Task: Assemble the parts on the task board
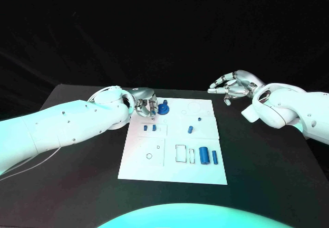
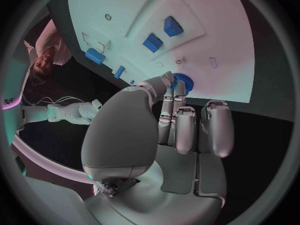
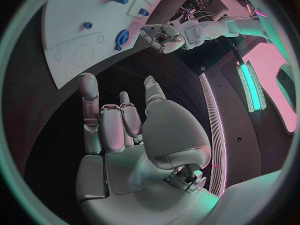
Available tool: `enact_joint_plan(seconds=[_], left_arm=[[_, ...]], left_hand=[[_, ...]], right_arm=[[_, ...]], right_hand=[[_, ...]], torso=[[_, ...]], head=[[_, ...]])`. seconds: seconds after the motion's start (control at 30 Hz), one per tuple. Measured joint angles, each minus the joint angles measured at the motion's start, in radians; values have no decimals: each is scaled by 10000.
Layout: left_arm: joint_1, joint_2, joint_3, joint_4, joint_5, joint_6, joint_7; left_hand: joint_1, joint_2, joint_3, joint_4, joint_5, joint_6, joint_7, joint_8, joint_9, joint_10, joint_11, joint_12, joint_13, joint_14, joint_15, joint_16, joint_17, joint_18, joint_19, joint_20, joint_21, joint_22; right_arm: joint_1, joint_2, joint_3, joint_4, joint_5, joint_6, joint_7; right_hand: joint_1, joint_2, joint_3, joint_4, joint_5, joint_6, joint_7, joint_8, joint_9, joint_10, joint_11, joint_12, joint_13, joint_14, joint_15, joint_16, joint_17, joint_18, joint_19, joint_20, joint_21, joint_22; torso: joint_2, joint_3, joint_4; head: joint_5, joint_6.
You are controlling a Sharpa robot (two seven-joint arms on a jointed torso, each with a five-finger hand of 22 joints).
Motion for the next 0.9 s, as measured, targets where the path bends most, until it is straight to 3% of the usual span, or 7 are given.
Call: enact_joint_plan(seconds=[0.3,0.9], left_arm=[[-21,-2,-23,-267,166,141,-40],[-141,163,-121,-498,277,380,-47]], left_hand=[[-11,-14,-1,1,-7,36,-36,-37,-3,0,0,-3,2,0,0,0,-1,0,0,0,0,-1],[-23,-29,-5,5,-9,34,-37,-38,-11,-3,3,-27,4,0,0,0,-2,1,0,0,0,-2]], right_arm=[[-16,13,3,-6,0,0,3],[-28,29,0,-7,0,1,10]], right_hand=[[0,0,0,0,0,0,0,0,-1,0,0,0,2,0,0,0,-1,0,0,0,0,0],[0,0,0,0,0,0,0,0,-2,0,0,0,5,0,0,0,-2,0,0,0,0,0]], torso=[[7,-2,-5],[10,-1,-16]], head=[[79,-67],[95,-107]])
